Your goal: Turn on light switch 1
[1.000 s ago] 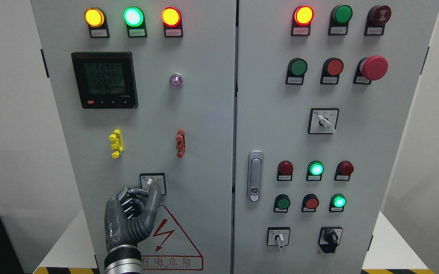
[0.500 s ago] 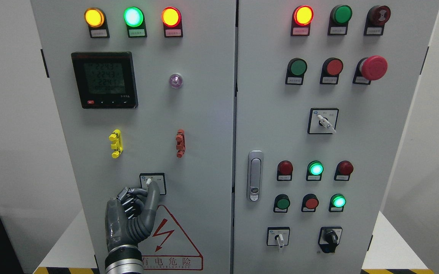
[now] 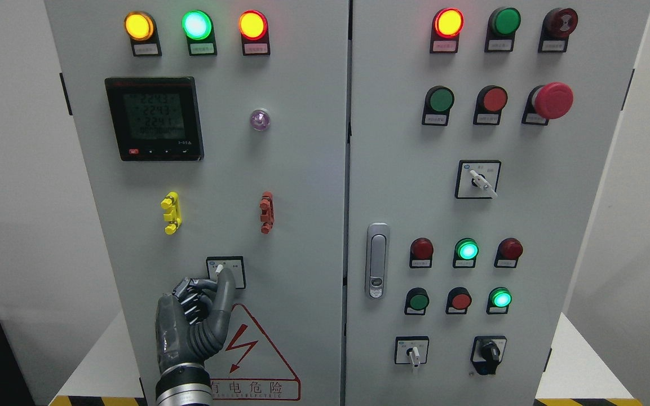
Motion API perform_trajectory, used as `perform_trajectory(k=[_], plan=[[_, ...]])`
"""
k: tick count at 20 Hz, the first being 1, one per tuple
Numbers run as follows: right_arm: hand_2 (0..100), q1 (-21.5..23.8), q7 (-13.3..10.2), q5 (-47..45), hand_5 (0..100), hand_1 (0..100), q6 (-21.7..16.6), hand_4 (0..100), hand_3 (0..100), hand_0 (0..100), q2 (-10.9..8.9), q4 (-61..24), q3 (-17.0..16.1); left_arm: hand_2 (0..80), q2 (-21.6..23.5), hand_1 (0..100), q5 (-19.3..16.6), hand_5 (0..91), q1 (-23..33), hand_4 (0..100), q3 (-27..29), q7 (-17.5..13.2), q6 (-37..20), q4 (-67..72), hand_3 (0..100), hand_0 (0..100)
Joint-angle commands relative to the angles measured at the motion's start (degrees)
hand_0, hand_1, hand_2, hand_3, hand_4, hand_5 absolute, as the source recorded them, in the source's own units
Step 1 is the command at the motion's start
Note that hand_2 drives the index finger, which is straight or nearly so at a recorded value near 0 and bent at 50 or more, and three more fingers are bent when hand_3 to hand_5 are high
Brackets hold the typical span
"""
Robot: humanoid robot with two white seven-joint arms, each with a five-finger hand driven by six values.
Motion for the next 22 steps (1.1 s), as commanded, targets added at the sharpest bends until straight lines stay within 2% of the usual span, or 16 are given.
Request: perform_trajectory(k=[1, 15, 22], plan=[[0, 0.00, -0.35, 0.01, 0, 0, -0.05, 0, 0, 5, 0.00, 0.00, 0.00, 61.4, 0.07, 46, 0.00, 87.2, 0.01, 100, -0.14, 0.09, 0.02, 0.10, 100, 48], [0, 0.00, -0.35, 0.01, 0, 0, -0.05, 0, 0, 5, 0.00, 0.00, 0.00, 61.7, -0.01, 44, 0.00, 87.2, 0.09, 100, -0.41, -0.18, 0.02, 0.10, 100, 54], [0, 0.00, -0.35, 0.01, 0, 0, -0.05, 0, 0, 5, 0.00, 0.00, 0.00, 61.8, -0.01, 43, 0.00, 87.1, 0.09, 100, -0.49, -0.18, 0.02, 0.10, 100, 60]])
